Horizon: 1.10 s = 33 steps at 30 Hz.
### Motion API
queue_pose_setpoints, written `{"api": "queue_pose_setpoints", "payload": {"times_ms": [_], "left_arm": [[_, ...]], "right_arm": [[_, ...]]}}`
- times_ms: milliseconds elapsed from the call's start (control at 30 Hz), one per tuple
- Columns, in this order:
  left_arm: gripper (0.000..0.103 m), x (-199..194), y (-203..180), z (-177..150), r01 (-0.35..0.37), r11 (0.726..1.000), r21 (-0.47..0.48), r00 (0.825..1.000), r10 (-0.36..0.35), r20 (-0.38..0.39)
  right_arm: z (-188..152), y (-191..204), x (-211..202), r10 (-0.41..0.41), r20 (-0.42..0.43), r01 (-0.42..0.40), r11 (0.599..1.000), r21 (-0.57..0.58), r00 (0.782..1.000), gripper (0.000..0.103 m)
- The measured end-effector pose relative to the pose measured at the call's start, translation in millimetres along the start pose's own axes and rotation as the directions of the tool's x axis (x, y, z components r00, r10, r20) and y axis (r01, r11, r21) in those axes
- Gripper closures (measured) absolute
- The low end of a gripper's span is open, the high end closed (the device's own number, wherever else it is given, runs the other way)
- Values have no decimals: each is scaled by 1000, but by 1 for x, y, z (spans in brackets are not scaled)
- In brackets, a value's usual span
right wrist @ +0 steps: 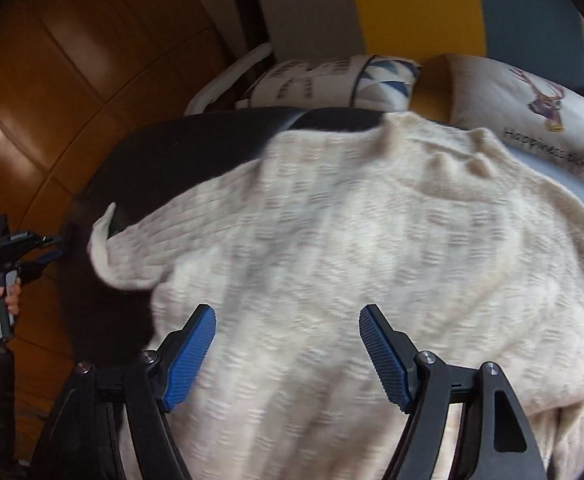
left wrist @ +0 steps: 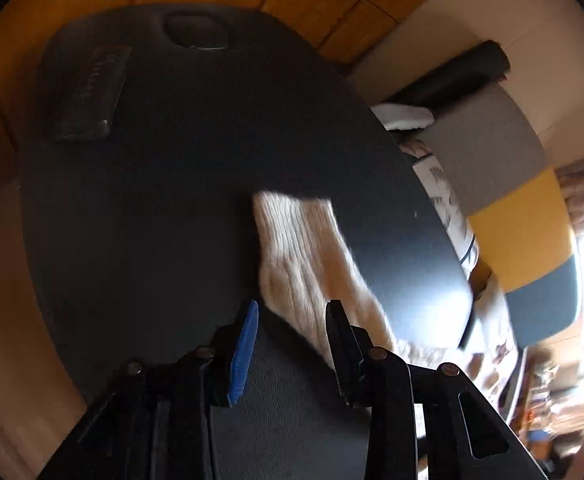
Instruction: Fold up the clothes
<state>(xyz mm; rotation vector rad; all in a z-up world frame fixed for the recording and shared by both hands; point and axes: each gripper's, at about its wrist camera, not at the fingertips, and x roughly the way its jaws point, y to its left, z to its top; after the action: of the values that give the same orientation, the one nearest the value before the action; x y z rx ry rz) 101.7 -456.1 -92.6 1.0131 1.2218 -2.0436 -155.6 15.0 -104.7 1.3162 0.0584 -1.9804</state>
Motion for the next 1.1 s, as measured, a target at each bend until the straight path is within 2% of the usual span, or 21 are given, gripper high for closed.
{"api": "queue_pose_setpoints", "payload": {"times_ms": [100, 133, 200, 267, 300, 367, 433, 467, 500, 533, 600, 700, 833, 867, 900, 933, 967, 1000, 1033, 1067, 1100], "left_arm": [[58, 13, -27, 12, -4, 996, 90, 999, 9, -49], [52, 22, -39, 16, -21, 991, 131, 997, 31, -71], [52, 47, -60, 25, -73, 976, 203, 986, 101, -131], [52, 80, -74, 33, -126, 959, 255, 955, 186, -230], [52, 97, -76, 37, -165, 947, 277, 931, 242, -272], [52, 127, -77, 44, -240, 918, 317, 870, 348, -349], [50, 146, -75, 49, -259, 910, 323, 825, 382, -416], [41, 152, -78, 51, -252, 907, 339, 810, 389, -438], [36, 157, -82, 51, -242, 905, 350, 800, 390, -456], [31, 160, -86, 51, -235, 900, 366, 791, 396, -466], [31, 164, -92, 51, -243, 887, 393, 779, 420, -466], [31, 166, -99, 54, -241, 881, 407, 776, 427, -465], [31, 178, -98, 52, -304, 850, 431, 752, 492, -439], [29, 180, -99, 49, -315, 835, 451, 751, 510, -420], [29, 180, -103, 45, -320, 814, 485, 759, 527, -383], [32, 178, -107, 40, -316, 795, 518, 772, 533, -347], [42, 174, -109, 37, -304, 793, 528, 791, 519, -323], [50, 169, -109, 37, -294, 803, 519, 812, 496, -308], [77, 162, -106, 37, -279, 822, 496, 837, 461, -295], [91, 154, -100, 39, -258, 849, 460, 865, 415, -281], [91, 146, -94, 41, -235, 874, 424, 891, 368, -265]], "right_arm": [[1, 47, 27, 28, -41, -32, 995, -89, 999, 27], [1, 59, 35, 38, -58, -44, 993, -106, 998, 27], [-3, 75, 50, 50, -90, -60, 991, -119, 995, 27], [-8, 83, 61, 53, -110, -66, 991, -119, 992, 27], [-11, 85, 66, 57, -121, -71, 991, -114, 991, 27], [-17, 87, 72, 48, -132, -63, 991, -114, 990, 27], [-21, 85, 74, 40, -130, -56, 990, -126, 991, 26], [-23, 84, 74, 43, -126, -59, 990, -128, 991, 26], [-25, 82, 74, 47, -122, -62, 990, -128, 991, 26], [-25, 81, 74, 51, -118, -66, 989, -130, 992, 26], [-27, 80, 74, 51, -112, -67, 988, -140, 992, 26], [-27, 79, 73, 48, -103, -63, 986, -152, 994, 26], [-27, 77, 74, 55, -88, -67, 988, -142, 995, 26], [-27, 76, 73, 57, -85, -69, 988, -141, 995, 26], [-28, 76, 72, 60, -80, -71, 988, -140, 995, 26], [-29, 75, 71, 63, -76, -73, 988, -139, 995, 26], [-31, 75, 70, 65, -71, -75, 987, -141, 995, 26], [-32, 74, 69, 67, -65, -76, 986, -145, 996, 26], [-33, 74, 69, 68, -58, -76, 986, -150, 996, 26], [-35, 74, 68, 66, -54, -74, 985, -158, 996, 26], [-36, 75, 68, 61, -54, -70, 983, -172, 997, 26]]}}
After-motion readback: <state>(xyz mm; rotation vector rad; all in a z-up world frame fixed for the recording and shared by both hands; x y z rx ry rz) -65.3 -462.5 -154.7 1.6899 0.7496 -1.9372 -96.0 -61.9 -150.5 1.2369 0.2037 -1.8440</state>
